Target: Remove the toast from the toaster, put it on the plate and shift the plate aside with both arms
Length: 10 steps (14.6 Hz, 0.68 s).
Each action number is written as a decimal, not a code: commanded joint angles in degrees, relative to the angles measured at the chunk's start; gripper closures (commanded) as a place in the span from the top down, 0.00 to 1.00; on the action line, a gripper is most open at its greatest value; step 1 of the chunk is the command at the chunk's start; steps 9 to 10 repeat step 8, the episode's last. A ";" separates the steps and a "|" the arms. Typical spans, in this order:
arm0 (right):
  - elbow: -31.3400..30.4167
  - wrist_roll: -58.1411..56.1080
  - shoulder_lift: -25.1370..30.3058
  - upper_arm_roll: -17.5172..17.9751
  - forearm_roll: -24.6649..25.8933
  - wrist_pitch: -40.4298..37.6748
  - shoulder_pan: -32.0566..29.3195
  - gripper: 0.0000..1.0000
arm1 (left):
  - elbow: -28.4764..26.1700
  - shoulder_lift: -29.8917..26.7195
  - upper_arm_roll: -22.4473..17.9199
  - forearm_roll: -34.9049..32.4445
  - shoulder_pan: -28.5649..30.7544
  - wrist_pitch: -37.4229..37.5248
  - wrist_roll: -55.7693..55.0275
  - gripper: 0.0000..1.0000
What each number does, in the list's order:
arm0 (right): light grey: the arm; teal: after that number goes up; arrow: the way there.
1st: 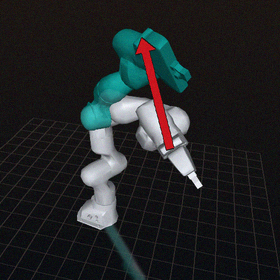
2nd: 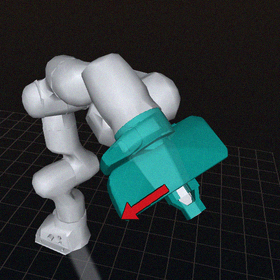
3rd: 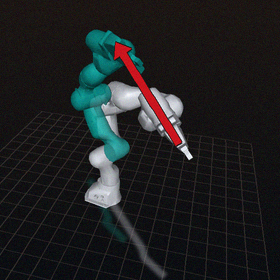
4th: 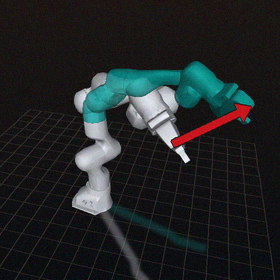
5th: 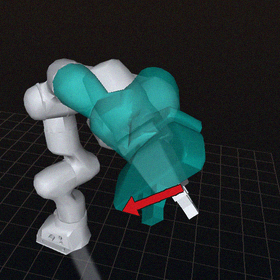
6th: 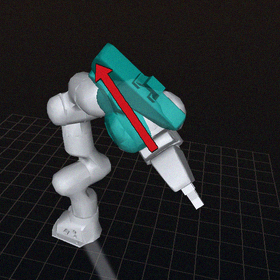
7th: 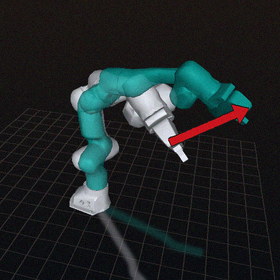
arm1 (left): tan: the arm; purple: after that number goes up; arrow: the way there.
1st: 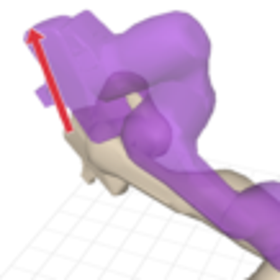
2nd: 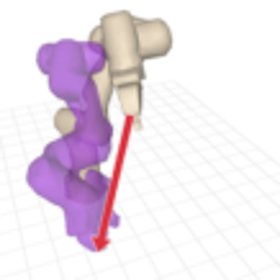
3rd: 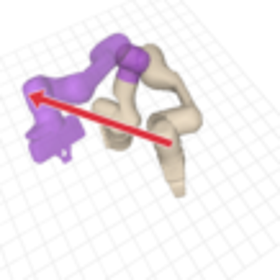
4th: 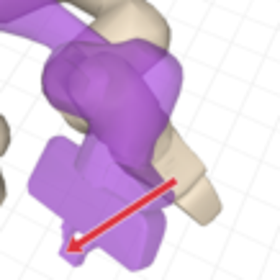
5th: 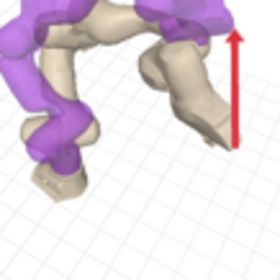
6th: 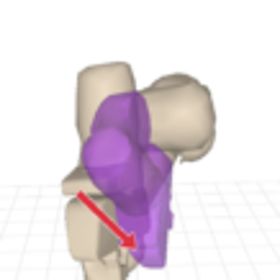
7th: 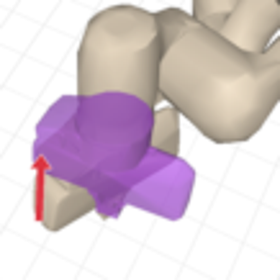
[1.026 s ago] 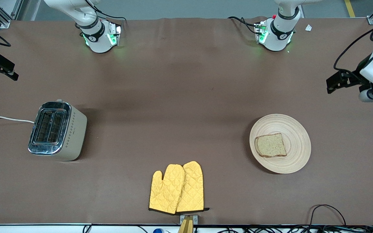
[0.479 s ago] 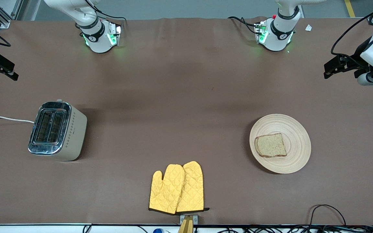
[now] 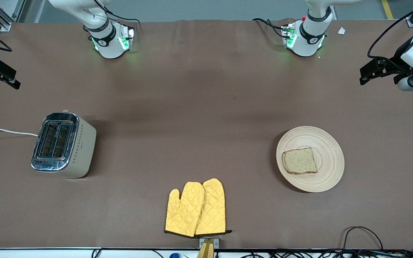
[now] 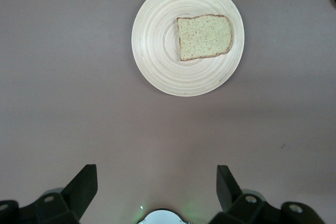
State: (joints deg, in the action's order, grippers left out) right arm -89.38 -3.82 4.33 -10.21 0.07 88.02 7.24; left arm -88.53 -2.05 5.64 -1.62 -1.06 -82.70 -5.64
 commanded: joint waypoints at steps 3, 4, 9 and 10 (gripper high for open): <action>0.52 -0.48 0.07 0.19 0.37 -0.66 -0.21 1.00 | 0.82 -0.50 -0.36 -1.19 -0.78 0.52 -0.16 1.00; 0.52 -0.48 0.07 0.19 0.37 -0.66 -0.21 1.00 | 0.82 -0.50 -0.36 -1.19 -0.87 0.52 -0.25 1.00; 0.52 -0.48 0.07 0.19 0.37 -0.66 -0.21 1.00 | 0.82 -0.67 -0.19 -1.19 -0.69 0.88 -0.33 1.00; 0.52 -0.48 0.07 0.19 0.37 -0.66 -0.21 1.00 | 0.82 -0.67 -0.19 -1.19 -0.69 0.88 -0.33 1.00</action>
